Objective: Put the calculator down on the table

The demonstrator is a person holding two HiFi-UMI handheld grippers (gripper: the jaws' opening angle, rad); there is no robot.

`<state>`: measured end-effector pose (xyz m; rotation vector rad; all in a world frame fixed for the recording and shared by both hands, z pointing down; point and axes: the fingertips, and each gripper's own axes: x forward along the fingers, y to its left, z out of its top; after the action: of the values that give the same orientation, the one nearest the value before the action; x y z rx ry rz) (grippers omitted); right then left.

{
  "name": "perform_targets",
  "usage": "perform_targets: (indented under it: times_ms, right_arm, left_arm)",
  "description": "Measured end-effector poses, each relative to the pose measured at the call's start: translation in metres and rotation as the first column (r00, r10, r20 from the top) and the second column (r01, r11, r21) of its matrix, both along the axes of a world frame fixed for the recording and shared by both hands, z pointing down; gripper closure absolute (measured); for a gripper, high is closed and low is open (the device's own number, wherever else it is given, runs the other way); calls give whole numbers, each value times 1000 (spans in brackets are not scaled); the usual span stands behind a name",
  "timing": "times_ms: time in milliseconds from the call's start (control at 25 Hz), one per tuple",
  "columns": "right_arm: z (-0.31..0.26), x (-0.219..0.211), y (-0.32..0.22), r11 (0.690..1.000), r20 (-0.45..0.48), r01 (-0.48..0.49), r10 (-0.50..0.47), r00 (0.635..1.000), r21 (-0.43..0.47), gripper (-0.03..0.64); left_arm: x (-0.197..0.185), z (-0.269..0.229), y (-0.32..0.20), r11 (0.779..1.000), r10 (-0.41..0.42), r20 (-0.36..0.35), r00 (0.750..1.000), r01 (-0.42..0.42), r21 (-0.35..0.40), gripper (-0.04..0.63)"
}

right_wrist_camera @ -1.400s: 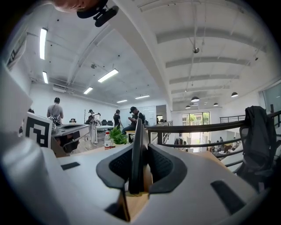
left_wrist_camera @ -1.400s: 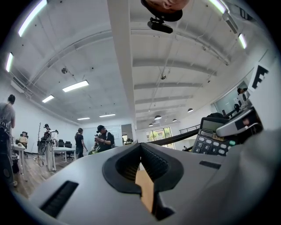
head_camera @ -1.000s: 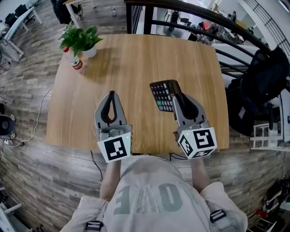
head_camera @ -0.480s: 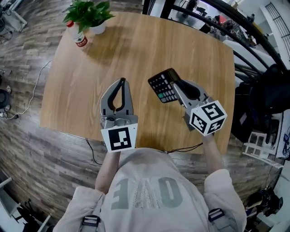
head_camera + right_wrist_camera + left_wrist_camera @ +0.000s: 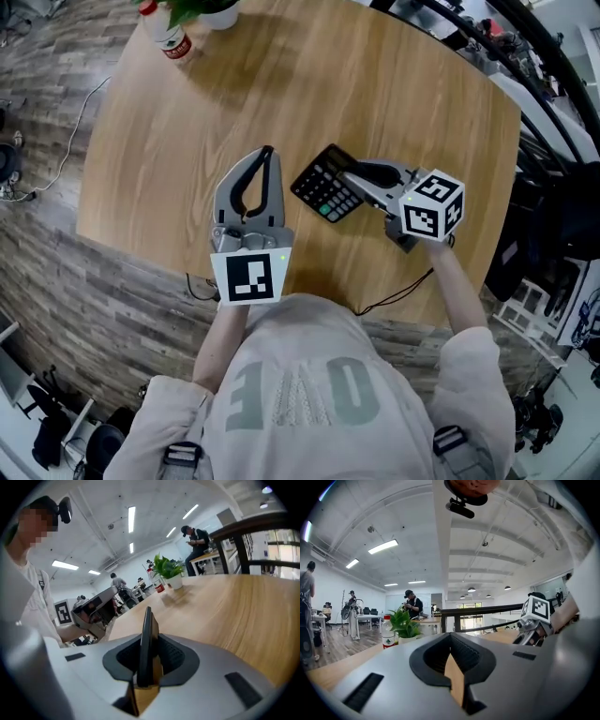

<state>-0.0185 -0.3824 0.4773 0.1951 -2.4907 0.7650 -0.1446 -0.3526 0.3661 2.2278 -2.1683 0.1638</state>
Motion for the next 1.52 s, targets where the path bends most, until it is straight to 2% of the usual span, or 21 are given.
perform_targets:
  times_ms: [80,280,440,600,680,840,1200,1240,1360,1520]
  right_arm:
    - [19,-7,6,996,1,53,-53,999,-75,532]
    - [48,-10,19,971,1,142,-144,990,-194,532]
    - [60,-11,21,948,32,163,-160,987,-273,531]
    - [67,-9,19,935,53,169,-160,986,-311,531]
    - [69,-10,18,940,49,170,-163,985,-294,529]
    - [73,-15,15,964,9,176,-178,984,-199,529]
    - [83,-13,10,985,-104,126,-138,985,-113,499]
    - [83,-13,8,988,-116,121,-132,984,-93,494]
    - [84,-12,0,993,-171,114,-111,979,9,425]
    - [82,-8,-15,990,-236,47,-14,972,135,402]
  left_arm:
    - [-3,8,-5,1000,-1,12,1000,1,-24,584]
    - [-5,25,-18,998,2,40,999,1,-68,584]
    - [-7,40,-22,995,-1,44,999,5,-104,585]
    - [-7,51,-24,991,-1,36,999,6,-136,584]
    - [-6,55,-26,989,7,41,999,-1,-147,584]
    - [-3,59,-28,988,23,57,998,-13,-156,584]
    - [2,50,-20,991,26,74,997,-16,-133,584]
    - [1,49,-19,992,24,75,997,-14,-128,584]
    - [0,44,-17,994,20,75,997,-11,-112,584]
    - [1,34,-12,997,22,84,996,-16,-77,584]
